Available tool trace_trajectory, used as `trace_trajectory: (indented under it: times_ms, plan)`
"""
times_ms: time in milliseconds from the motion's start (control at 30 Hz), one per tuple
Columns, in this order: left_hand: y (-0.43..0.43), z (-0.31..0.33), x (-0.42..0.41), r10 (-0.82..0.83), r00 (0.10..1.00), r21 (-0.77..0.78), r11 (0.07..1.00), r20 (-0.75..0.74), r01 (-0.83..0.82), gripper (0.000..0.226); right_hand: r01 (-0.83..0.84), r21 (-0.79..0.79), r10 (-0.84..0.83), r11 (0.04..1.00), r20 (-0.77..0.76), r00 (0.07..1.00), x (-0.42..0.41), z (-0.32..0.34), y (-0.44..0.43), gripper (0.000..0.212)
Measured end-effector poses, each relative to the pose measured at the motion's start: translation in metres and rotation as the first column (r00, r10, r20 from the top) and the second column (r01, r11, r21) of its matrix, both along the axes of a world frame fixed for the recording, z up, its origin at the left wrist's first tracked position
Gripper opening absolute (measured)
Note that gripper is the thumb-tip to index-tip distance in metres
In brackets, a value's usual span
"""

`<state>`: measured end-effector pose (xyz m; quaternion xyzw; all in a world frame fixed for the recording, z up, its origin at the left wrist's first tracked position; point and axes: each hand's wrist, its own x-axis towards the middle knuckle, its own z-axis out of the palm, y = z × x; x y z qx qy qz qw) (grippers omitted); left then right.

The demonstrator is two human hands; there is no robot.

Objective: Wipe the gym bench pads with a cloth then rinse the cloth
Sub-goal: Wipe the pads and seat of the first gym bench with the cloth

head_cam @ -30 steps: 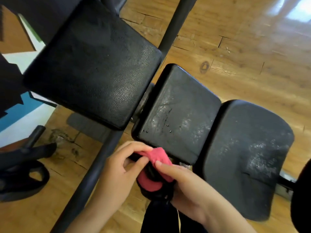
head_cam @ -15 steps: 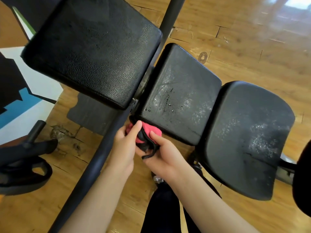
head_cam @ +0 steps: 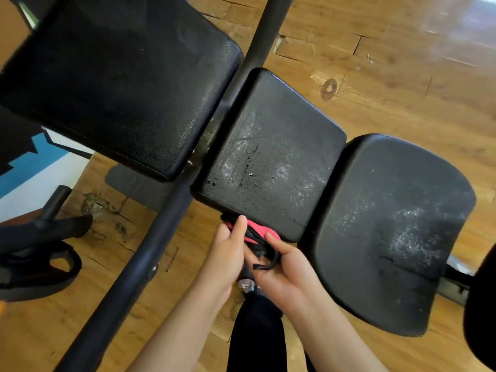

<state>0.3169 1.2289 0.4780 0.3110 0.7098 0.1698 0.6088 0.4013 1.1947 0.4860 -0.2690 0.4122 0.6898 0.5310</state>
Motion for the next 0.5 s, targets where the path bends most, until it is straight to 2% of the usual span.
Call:
trace_trajectory:
  times_ms: [133,267,333,400,500]
  plan:
    - [-0.026,-0.022,0.024,-0.021,0.998,-0.120,0.992,0.055,0.027,0.025,-0.011,-0.077,0.017,0.997,0.066,0.998,0.031,-0.011,-0.023,0.024]
    - [-0.042,-0.029,0.040,0.163,0.960,-0.265,0.959,0.228,-0.100,0.036,-0.182,-0.091,0.198,0.979,0.210,0.958,0.052,-0.022,-0.033,0.051]
    - [-0.046,-0.031,0.037,0.245,0.915,-0.315,0.938,0.319,-0.141,0.039,-0.312,-0.096,0.326,0.945,0.317,0.891,0.058,-0.023,-0.032,0.061]
    - [-0.049,-0.033,0.030,0.306,0.894,-0.336,0.922,0.327,-0.192,0.034,-0.439,-0.096,0.438,0.894,0.400,0.805,0.063,-0.021,-0.028,0.065]
    - [-0.053,-0.034,0.027,0.427,0.837,-0.383,0.877,0.343,-0.290,0.030,-0.597,-0.126,0.560,0.792,0.541,0.628,0.068,-0.020,-0.026,0.052]
